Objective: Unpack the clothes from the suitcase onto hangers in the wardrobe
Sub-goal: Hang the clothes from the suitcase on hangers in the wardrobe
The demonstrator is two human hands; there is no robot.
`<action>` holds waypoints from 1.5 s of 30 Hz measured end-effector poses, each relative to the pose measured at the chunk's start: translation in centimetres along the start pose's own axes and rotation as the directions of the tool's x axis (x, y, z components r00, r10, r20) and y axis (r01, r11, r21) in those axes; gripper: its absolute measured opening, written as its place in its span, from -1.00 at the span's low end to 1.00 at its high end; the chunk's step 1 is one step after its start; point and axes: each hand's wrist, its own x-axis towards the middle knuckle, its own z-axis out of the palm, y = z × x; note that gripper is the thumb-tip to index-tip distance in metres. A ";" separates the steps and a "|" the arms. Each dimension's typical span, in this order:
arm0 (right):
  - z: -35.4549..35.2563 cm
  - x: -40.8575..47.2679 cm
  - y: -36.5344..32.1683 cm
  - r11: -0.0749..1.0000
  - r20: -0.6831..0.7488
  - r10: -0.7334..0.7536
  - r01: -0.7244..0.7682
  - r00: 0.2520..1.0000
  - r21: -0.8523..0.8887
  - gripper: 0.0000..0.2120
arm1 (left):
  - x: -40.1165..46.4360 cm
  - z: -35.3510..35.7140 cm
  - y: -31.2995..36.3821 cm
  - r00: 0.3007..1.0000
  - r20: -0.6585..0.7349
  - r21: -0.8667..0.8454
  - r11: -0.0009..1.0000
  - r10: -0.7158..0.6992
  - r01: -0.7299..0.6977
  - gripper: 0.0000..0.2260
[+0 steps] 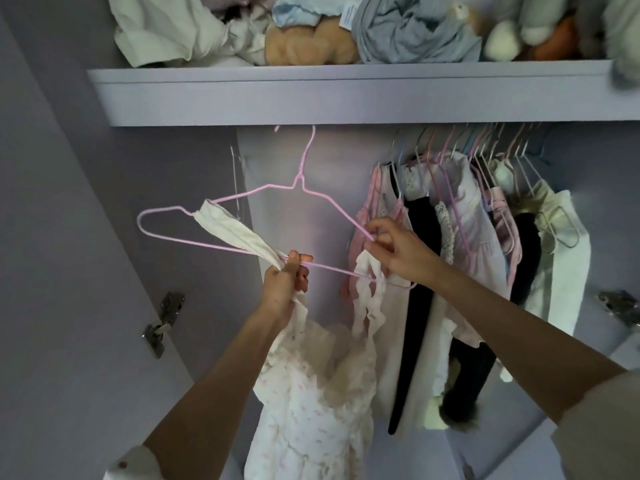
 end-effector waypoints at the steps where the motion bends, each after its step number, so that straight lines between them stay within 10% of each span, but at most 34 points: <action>1: -0.1 0.1 0.1 0.999 0.000 0.012 -0.012 1.000 -0.045 -0.87 | 0.0 -0.1 -0.1 1.000 0.010 0.074 0.997 0.003 -0.004 -0.73; 16: -0.4 -2.3 3.1 0.977 -0.141 0.184 -0.197 0.973 -0.081 -0.66 | 0.1 -4.5 -2.5 0.951 -0.041 0.550 0.787 -0.308 0.279 -0.50; 22: -1.2 -3.6 2.6 0.914 0.190 0.401 -0.405 0.896 -0.020 -0.73 | 0.7 -5.5 -2.9 0.952 -0.104 0.649 0.706 -0.287 0.284 -0.60; 29: 1.4 -5.8 3.7 0.739 0.205 0.604 -0.638 0.770 0.217 -0.64 | 1.5 -5.5 -2.9 0.970 -0.097 0.771 0.599 -0.222 0.214 -0.52; 45: 5.5 -1.8 -0.8 0.568 0.345 0.472 -0.579 0.811 0.584 -0.67 | 3.1 -5.1 2.9 0.991 0.015 0.813 0.575 0.135 -0.091 -0.65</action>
